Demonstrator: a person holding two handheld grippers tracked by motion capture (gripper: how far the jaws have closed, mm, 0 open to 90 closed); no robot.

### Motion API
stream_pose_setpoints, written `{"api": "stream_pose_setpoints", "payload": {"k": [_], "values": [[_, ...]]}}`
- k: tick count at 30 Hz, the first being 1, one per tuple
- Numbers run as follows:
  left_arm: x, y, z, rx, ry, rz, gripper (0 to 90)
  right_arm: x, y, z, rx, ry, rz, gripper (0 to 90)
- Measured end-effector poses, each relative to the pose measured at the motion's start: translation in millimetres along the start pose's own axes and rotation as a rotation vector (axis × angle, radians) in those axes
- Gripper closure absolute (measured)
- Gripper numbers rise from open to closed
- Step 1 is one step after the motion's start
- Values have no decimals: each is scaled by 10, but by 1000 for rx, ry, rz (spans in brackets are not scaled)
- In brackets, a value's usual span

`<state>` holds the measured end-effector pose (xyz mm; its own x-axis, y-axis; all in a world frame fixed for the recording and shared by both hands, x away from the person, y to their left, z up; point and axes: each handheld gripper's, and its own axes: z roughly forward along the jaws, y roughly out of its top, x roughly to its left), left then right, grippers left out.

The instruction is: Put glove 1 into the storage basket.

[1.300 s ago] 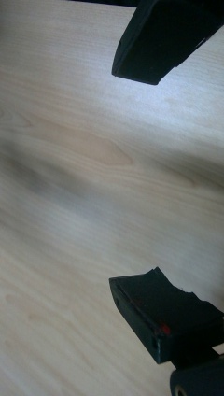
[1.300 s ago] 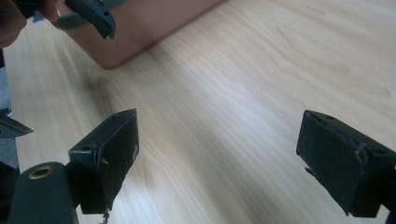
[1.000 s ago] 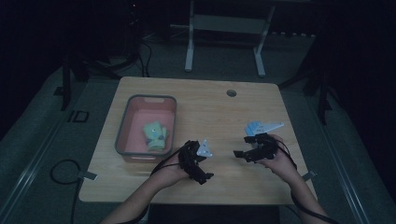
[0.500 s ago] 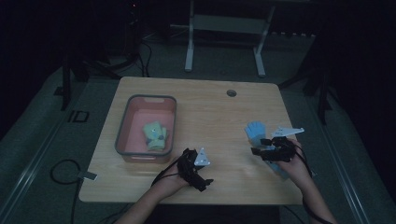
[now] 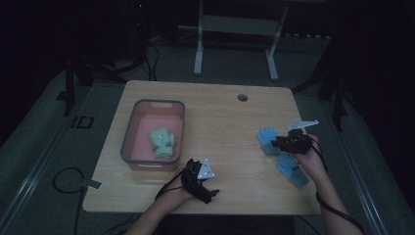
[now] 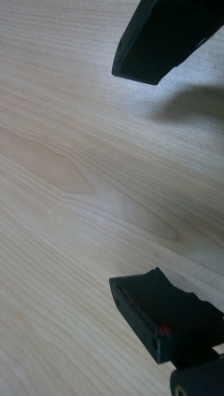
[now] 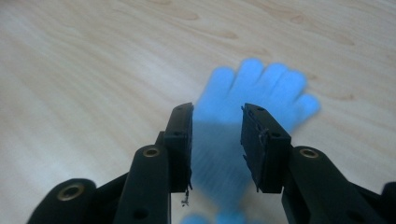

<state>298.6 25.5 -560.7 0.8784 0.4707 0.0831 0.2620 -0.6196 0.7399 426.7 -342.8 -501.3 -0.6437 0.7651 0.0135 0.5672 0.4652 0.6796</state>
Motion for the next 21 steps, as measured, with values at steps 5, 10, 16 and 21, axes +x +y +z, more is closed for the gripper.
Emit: {"api": "stream_pose_setpoints", "payload": {"k": [5,10,16,21], "values": [[6,-20,-21,-12,5,-7,26,-118,102,178,31,-12,-51,603],[3,-21,-51,-18,15,-13,27,-214,156,283,62,-35,-51,607],[0,-30,-69,-16,22,-9,26,-287,122,339,70,-37,-25,620],[14,-50,-64,-18,21,-14,27,-312,37,395,87,-17,-13,644]]}}
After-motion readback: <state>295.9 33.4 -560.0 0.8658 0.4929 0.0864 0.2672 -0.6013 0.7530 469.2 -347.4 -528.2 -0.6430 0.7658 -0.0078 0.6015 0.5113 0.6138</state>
